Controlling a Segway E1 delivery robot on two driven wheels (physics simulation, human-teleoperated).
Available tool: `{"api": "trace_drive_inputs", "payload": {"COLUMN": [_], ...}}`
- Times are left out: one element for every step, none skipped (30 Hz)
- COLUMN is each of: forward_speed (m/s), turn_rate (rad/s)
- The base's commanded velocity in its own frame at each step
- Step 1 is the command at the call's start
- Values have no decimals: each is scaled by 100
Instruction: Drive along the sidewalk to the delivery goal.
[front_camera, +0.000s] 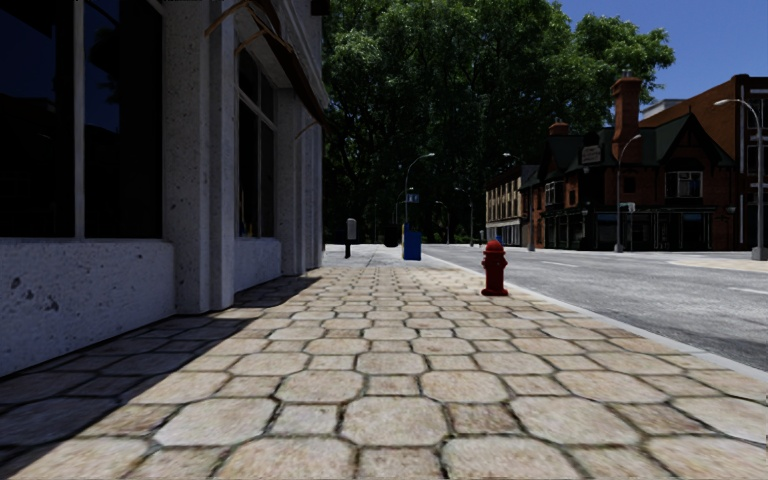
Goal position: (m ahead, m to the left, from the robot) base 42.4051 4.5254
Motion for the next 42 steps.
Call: {"api": "trace_drive_inputs", "payload": {"forward_speed": [200,200,200,200,200,200,200,200,200,200,200,200,200,200,200,200,200,200,200,200,200,200,200,200,200,200,200,200,200,200,200,200,200,200,200,200,200,200,200,200,200,200], "turn_rate": [0,0,0,0,0,0,0,0,0,0,0,0,0,0,0,0,0,0,0,0,0,0,0,0,0,0,0,0,0,0,0,0,0,0,0,0,0,0,0,0,0,0]}}
